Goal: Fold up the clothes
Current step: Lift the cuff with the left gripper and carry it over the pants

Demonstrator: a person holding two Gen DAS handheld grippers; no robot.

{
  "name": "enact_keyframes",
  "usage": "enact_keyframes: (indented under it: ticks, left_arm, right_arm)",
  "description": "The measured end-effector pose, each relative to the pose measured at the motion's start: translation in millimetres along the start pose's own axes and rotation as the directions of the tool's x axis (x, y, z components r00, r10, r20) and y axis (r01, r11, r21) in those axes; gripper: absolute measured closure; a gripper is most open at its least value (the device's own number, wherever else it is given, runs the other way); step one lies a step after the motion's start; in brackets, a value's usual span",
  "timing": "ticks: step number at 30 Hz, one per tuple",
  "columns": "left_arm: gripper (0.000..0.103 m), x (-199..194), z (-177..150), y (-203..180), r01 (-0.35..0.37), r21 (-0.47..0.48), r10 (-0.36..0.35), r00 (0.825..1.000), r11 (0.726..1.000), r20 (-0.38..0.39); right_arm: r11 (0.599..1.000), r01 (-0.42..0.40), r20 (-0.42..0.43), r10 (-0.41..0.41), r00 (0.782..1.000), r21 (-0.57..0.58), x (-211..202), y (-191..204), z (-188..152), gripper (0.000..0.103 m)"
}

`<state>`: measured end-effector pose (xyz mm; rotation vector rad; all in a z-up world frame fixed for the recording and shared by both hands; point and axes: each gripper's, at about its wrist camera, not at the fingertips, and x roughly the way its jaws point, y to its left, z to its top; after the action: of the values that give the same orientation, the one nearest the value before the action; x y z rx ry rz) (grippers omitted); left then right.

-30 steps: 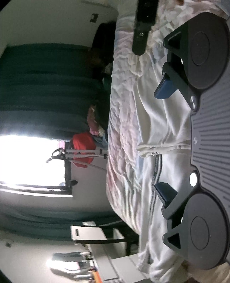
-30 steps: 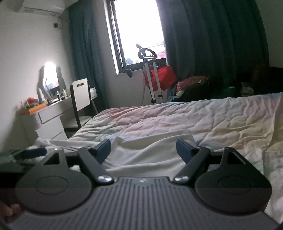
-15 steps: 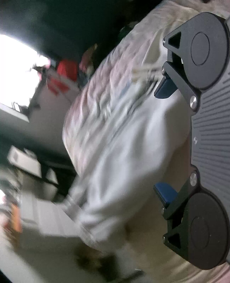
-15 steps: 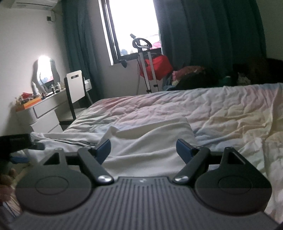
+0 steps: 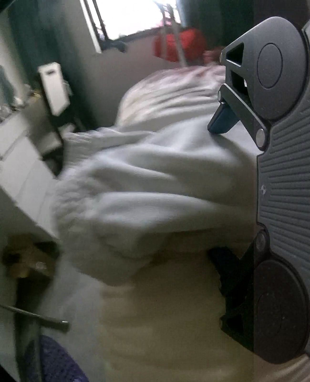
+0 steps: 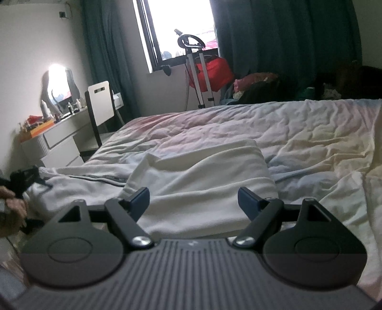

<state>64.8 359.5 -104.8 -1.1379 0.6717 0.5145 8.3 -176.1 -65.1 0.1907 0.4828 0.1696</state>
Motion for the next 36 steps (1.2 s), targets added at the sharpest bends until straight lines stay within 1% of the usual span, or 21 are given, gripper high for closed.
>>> enact_keyframes:
  ticks: [1, 2, 4, 6, 7, 8, 10, 12, 14, 15, 17, 18, 19, 20, 21, 24, 28, 30, 31, 34, 36]
  left_arm:
    - [0.011, -5, 2, -1, 0.000, 0.012, -0.001, 0.999, 1.000, 0.040]
    - [0.014, -11, 5, -1, 0.006, 0.024, -0.008, 0.997, 1.000, 0.071]
    - [0.014, -16, 10, 1, 0.044, 0.023, -0.046, 0.995, 0.999, 0.090]
    - [0.015, -13, 17, 5, 0.057, 0.000, -0.057, 0.995, 0.998, 0.087]
    - [0.019, -11, 20, 7, 0.057, -0.009, -0.056, 0.994, 0.998, 0.090]
    - [0.027, -7, 24, 8, 0.049, -0.017, -0.047, 0.994, 0.999, 0.098]
    - [0.038, 0, 31, 12, 0.034, -0.035, -0.030, 0.993, 0.999, 0.113]
    - [0.044, 7, 37, 18, 0.047, -0.064, -0.038, 0.991, 0.997, 0.125]
    - [0.056, 6, 35, 13, 0.044, -0.027, -0.039, 0.989, 0.999, 0.145]
    - [0.060, 5, 34, 11, 0.042, -0.008, -0.040, 0.987, 0.999, 0.155]
    - [0.073, 3, 33, 6, 0.038, 0.030, -0.042, 0.984, 0.999, 0.174]
    - [0.075, 2, 31, 4, 0.037, 0.050, -0.046, 0.982, 0.998, 0.185]
    - [0.080, -2, 27, -1, 0.050, 0.074, -0.064, 0.976, 0.996, 0.208]
    - [0.082, -6, 23, -5, 0.062, 0.099, -0.083, 0.970, 0.993, 0.230]
    - [0.082, -10, 20, -10, 0.071, 0.126, -0.101, 0.963, 0.990, 0.251]
    - [0.084, -21, 8, -27, 0.063, 0.213, -0.127, 0.945, 0.975, 0.302]
    - [0.084, -33, -8, -49, 0.049, 0.327, -0.173, 0.917, 0.944, 0.361]
    - [0.085, -43, -19, -61, 0.023, 0.396, -0.193, 0.898, 0.918, 0.396]
    - [0.085, -49, -28, -70, 0.007, 0.433, -0.208, 0.885, 0.901, 0.417]
    - [0.085, -67, -53, -96, -0.043, 0.536, -0.258, 0.843, 0.843, 0.473]
    - [0.085, -80, -82, -117, -0.053, 0.594, -0.309, 0.815, 0.803, 0.490]
  right_arm:
    - [1.000, 0.002, -0.005, -0.002, 1.000, -0.003, 2, 0, -1, 0.021]
    - [1.000, 0.002, -0.010, -0.002, 1.000, -0.005, 4, 1, -1, 0.021]
    - [1.000, 0.002, -0.022, -0.002, 1.000, -0.009, 8, 1, -2, 0.021]
    - [1.000, 0.003, -0.032, -0.003, 0.999, -0.011, 11, 3, -4, 0.021]
    - [1.000, 0.004, -0.035, -0.005, 0.999, -0.015, 13, 3, -5, 0.021]
    - [1.000, 0.006, -0.039, -0.007, 0.999, -0.019, 15, 4, -5, 0.021]
    - [1.000, 0.010, -0.046, -0.011, 0.999, -0.027, 18, 6, -7, 0.021]
    - [0.999, 0.014, -0.053, -0.016, 0.998, -0.035, 22, 8, -9, 0.021]
    - [0.999, 0.018, -0.061, -0.020, 0.998, -0.043, 25, 9, -10, 0.021]
    - [0.999, 0.019, -0.064, -0.022, 0.998, -0.047, 27, 10, -11, 0.021]
    - [0.998, 0.023, -0.071, -0.027, 0.997, -0.055, 31, 12, -12, 0.021]
    - [0.998, 0.026, -0.074, -0.030, 0.997, -0.055, 35, 12, -12, 0.021]
    - [0.998, 0.028, -0.077, -0.032, 0.997, -0.055, 39, 13, -12, 0.021]
    - [0.998, 0.028, -0.080, -0.032, 0.996, -0.055, 44, 13, -11, 0.021]
    - [0.998, 0.027, -0.084, -0.031, 0.996, -0.056, 49, 14, -10, 0.021]
    - [0.997, 0.049, -0.087, -0.054, 0.995, -0.066, 69, 15, -8, 0.021]
    - [0.994, 0.083, -0.162, -0.094, 0.982, -0.073, 97, 9, -18, 0.021]
    - [0.993, 0.095, -0.189, -0.107, 0.976, -0.071, 107, 7, -20, 0.021]
    - [0.994, 0.090, -0.182, -0.099, 0.978, -0.058, 104, 6, -18, 0.021]
    - [0.997, 0.073, -0.157, -0.075, 0.985, -0.017, 93, 3, -12, 0.021]
    - [0.997, 0.070, -0.143, -0.067, 0.987, 0.014, 86, -2, -8, 0.021]
